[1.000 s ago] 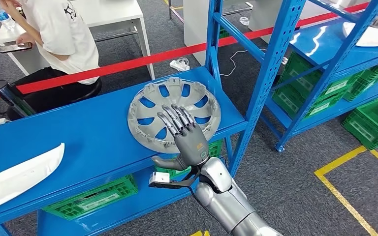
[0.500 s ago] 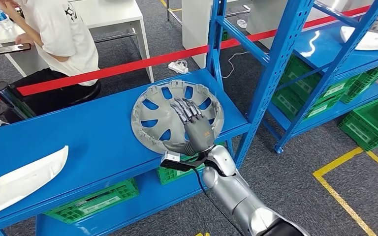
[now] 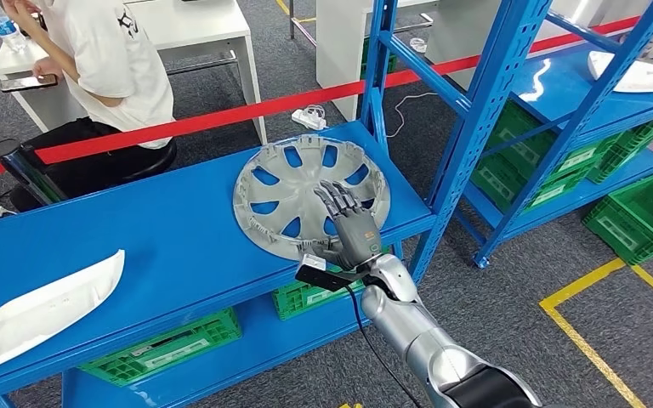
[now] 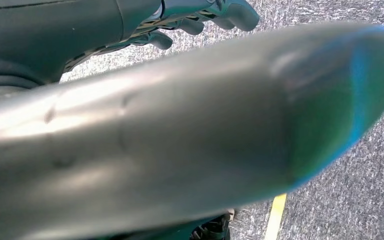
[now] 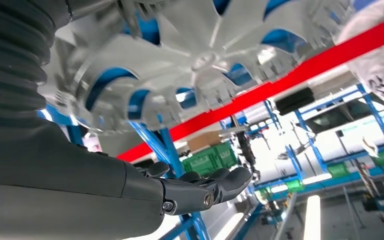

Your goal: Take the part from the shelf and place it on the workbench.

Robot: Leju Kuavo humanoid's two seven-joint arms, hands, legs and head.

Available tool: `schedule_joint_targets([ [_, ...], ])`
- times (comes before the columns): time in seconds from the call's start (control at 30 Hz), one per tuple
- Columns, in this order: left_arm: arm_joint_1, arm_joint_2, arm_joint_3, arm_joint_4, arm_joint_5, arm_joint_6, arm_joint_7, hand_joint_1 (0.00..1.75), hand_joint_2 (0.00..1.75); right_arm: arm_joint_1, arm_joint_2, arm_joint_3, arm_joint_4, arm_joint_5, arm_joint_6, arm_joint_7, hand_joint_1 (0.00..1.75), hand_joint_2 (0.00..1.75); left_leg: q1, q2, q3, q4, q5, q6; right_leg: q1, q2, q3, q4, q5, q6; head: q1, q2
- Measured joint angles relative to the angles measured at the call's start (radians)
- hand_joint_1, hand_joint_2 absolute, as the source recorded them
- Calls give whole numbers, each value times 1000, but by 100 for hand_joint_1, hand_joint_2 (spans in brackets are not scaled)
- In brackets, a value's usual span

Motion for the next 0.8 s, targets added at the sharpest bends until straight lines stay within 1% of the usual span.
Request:
schedule_joint_targets([
  [0.1,-3,0,0,0,-8,6,-1,0,0,-12,0,-10,46,-33,33,-20,0,175,0,0,1,0,0,0,0,0,0,0,0,0,0,0],
  [0.23,-6,-1,-3,0,-22,18,6,0,0,-47,-2,-43,146,-121,134,-85,0,175,0,1,2,-1,0,0,1,1,0,1,0,0,0,0],
  [0.3,-7,-2,-4,0,-26,22,12,0,0,-75,-2,-56,198,-137,171,-97,0,175,1,2,4,-1,-1,-1,1,2,2,1,-1,-1,0,0],
  [0.57,-12,-4,-4,0,-21,39,8,0,0,-161,-2,-69,335,-132,271,-72,0,175,1,6,20,-2,-6,-1,2,6,16,0,-6,-1,0,0],
  [0.8,-13,-6,-4,0,-14,49,6,0,0,-185,-2,-69,373,-115,289,-49,0,175,2,8,30,-2,-8,-1,2,8,25,-1,-7,1,0,0],
])
